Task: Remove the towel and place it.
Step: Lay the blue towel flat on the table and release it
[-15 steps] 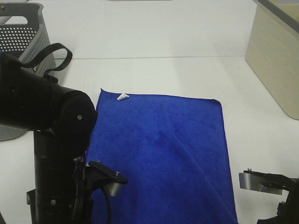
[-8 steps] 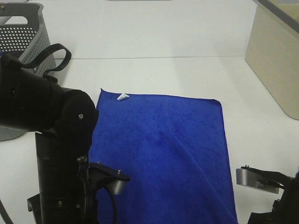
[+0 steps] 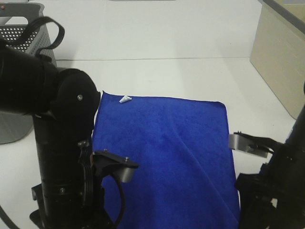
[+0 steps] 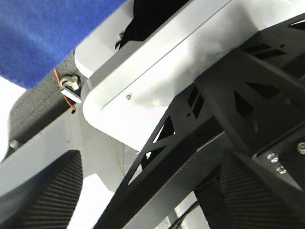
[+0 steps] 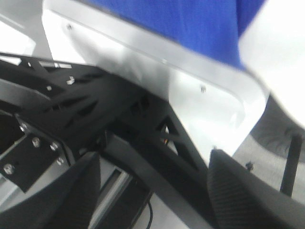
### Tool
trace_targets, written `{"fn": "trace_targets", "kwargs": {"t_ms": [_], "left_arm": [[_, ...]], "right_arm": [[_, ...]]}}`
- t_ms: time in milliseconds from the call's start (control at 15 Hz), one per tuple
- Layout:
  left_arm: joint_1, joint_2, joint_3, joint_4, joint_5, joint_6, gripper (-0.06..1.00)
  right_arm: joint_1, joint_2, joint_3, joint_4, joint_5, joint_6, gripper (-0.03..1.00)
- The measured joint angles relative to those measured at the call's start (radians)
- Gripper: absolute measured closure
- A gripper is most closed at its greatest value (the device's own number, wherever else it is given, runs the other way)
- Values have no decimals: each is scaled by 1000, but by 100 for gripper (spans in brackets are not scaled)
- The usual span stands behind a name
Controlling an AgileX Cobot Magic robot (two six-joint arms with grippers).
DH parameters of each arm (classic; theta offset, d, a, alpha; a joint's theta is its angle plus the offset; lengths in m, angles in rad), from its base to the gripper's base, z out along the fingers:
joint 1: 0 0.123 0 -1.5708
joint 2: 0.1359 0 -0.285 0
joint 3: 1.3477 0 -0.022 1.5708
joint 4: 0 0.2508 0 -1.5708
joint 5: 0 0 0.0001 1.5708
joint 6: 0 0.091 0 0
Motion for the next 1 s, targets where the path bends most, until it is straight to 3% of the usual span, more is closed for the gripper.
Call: {"fn": "trace_targets", "kwargs": {"t_ms": [200, 267, 467, 533, 600, 667, 733, 1000], "left_arm": [[15, -3, -117, 106, 22, -37, 19], [85, -3, -219, 182, 25, -50, 19], [241, 13, -389, 257, 23, -51, 19], [241, 13, -389, 257, 23, -51, 19], [335, 76, -523, 282, 22, -36, 19], [373, 119, -579, 282, 21, -24, 19], [373, 119, -579, 282, 21, -24, 19], [487, 313, -808, 284, 21, -17, 19]], "right_arm": [[-6, 2, -127, -9, 2, -1, 33], [-21, 2, -212, -23, 17, 1, 33], [-149, 3, -359, -24, 32, 0, 33], [-149, 3, -359, -24, 32, 0, 33], [-234, 34, -497, -25, 75, -17, 33], [-247, 67, -575, -29, 95, -20, 33], [-247, 67, -575, -29, 95, -20, 33], [-248, 236, -853, -70, 105, 63, 33]]}}
